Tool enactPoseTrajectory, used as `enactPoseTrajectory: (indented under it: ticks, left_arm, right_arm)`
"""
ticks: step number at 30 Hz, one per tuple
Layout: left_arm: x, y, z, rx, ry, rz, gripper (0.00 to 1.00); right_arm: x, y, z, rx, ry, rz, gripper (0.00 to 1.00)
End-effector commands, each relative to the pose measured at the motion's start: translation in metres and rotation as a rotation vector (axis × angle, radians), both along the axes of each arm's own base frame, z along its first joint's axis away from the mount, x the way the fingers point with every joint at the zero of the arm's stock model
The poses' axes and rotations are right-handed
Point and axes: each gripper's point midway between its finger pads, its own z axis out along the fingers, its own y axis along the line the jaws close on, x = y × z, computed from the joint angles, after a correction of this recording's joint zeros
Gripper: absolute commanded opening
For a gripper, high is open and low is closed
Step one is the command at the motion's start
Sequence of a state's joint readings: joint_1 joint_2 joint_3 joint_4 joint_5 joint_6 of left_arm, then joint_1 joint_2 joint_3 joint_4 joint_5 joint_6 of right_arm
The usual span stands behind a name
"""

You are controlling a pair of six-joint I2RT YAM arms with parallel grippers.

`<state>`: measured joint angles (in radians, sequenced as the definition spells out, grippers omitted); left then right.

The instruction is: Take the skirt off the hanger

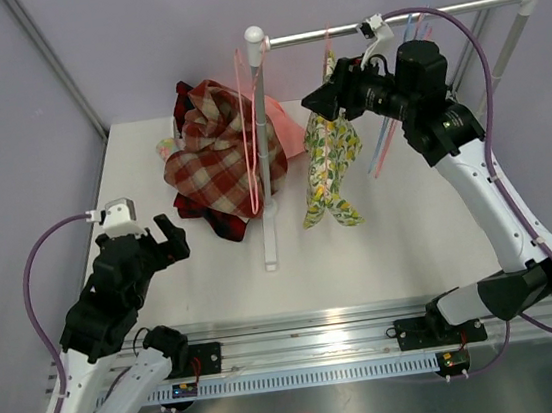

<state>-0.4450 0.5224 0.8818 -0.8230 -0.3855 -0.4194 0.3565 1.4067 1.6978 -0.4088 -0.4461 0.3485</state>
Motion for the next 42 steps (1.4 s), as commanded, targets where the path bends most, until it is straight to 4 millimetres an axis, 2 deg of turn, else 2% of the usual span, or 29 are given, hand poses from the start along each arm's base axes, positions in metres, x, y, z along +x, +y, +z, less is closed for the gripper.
enactPoseTrajectory:
  ticks: [1, 3, 4, 7, 9, 13, 15, 16, 19, 20, 21, 22, 23, 24, 25, 27, 28, 30, 31, 33, 34, 36, 37, 39, 40, 41, 42]
  left_arm:
    - [0.005, 0.004, 0.012, -0.008, -0.058, 0.027, 0.99]
    - [0.007, 0.001, 0.009, -0.006, -0.043, 0.021, 0.99]
    - [0.007, 0.000, 0.007, -0.002, -0.034, 0.016, 0.99]
    - [0.008, -0.001, 0.007, -0.002, -0.030, 0.013, 0.99]
    - [0.009, -0.001, 0.007, -0.001, -0.033, 0.009, 0.99]
    - [0.009, -0.008, 0.015, -0.010, -0.059, -0.036, 0.99]
    - [0.009, -0.013, 0.028, -0.024, -0.081, -0.064, 0.99]
    - [0.010, -0.015, 0.037, -0.029, -0.094, -0.071, 0.98]
    - [0.013, -0.022, 0.081, -0.036, -0.132, -0.104, 0.95]
    - [0.007, -0.021, 0.118, -0.058, -0.194, -0.108, 0.94]
    - [0.013, -0.028, 0.128, -0.053, -0.188, -0.125, 0.95]
    - [0.010, -0.036, 0.141, -0.055, -0.200, -0.167, 0.95]
    - [0.009, -0.041, 0.160, -0.063, -0.223, -0.188, 0.95]
    - [0.012, -0.046, 0.189, -0.076, -0.265, -0.195, 0.95]
    - [0.011, -0.058, 0.205, -0.069, -0.286, -0.246, 0.95]
    - [0.015, -0.068, 0.227, -0.050, -0.305, -0.273, 0.96]
    - [0.020, -0.087, 0.250, -0.048, -0.322, -0.323, 0.97]
    - [0.021, -0.114, 0.268, -0.059, -0.331, -0.412, 0.96]
    - [0.018, -0.142, 0.282, -0.070, -0.343, -0.495, 0.97]
    - [0.013, -0.176, 0.287, -0.060, -0.347, -0.576, 0.97]
    - [-0.005, -0.204, 0.289, -0.059, -0.363, -0.667, 0.98]
    - [-0.014, -0.247, 0.272, -0.022, -0.347, -0.739, 0.99]
    - [-0.034, -0.280, 0.258, -0.025, -0.344, -0.818, 0.99]
    - [-0.051, -0.310, 0.240, -0.032, -0.326, -0.879, 0.99]
    - [-0.071, -0.328, 0.240, -0.088, -0.328, -0.922, 0.99]
    - [-0.078, -0.339, 0.221, -0.071, -0.305, -0.934, 0.99]
    - [-0.089, -0.347, 0.217, -0.092, -0.300, -0.955, 0.99]
  right_arm:
    - [0.002, 0.010, 0.013, 0.013, -0.066, 0.001, 0.57]
    - [0.002, 0.009, 0.010, 0.007, -0.062, -0.011, 0.41]
    - [0.000, 0.007, 0.013, 0.005, -0.072, -0.016, 0.29]
    - [-0.003, 0.000, 0.014, -0.001, -0.082, -0.046, 0.02]
    - [-0.006, -0.005, 0.017, -0.005, -0.086, -0.064, 0.00]
    - [-0.028, -0.018, 0.044, 0.001, -0.151, -0.087, 0.00]
    - [-0.039, -0.025, 0.061, 0.009, -0.177, -0.098, 0.00]
    - [-0.047, -0.029, 0.071, 0.017, -0.199, -0.102, 0.00]
    - [-0.072, -0.038, 0.099, 0.052, -0.245, -0.099, 0.00]
    - [-0.080, -0.041, 0.109, 0.063, -0.264, -0.099, 0.00]
    - [-0.085, -0.043, 0.112, 0.069, -0.265, -0.097, 0.00]
    - [-0.095, -0.046, 0.120, 0.083, -0.280, -0.094, 0.00]
    - [-0.102, -0.048, 0.128, 0.096, -0.298, -0.092, 0.00]
    - [-0.106, -0.050, 0.131, 0.100, -0.298, -0.094, 0.00]
    - [-0.113, -0.051, 0.135, 0.112, -0.303, -0.088, 0.00]
    - [-0.124, -0.053, 0.144, 0.125, -0.308, -0.073, 0.00]
    - [-0.128, -0.054, 0.145, 0.134, -0.301, -0.071, 0.00]
    - [-0.136, -0.057, 0.150, 0.149, -0.300, -0.069, 0.00]
    - [-0.139, -0.059, 0.152, 0.151, -0.304, -0.073, 0.00]
    - [-0.141, -0.063, 0.150, 0.153, -0.300, -0.093, 0.00]
    - [-0.141, -0.066, 0.151, 0.159, -0.298, -0.113, 0.00]
    - [-0.139, -0.069, 0.146, 0.149, -0.286, -0.135, 0.00]
    - [-0.138, -0.071, 0.145, 0.146, -0.281, -0.146, 0.00]
    - [-0.136, -0.073, 0.142, 0.135, -0.267, -0.163, 0.00]
    - [-0.134, -0.076, 0.141, 0.130, -0.264, -0.182, 0.00]
    - [-0.133, -0.078, 0.139, 0.125, -0.254, -0.194, 0.00]
    - [-0.132, -0.080, 0.138, 0.123, -0.248, -0.208, 0.00]
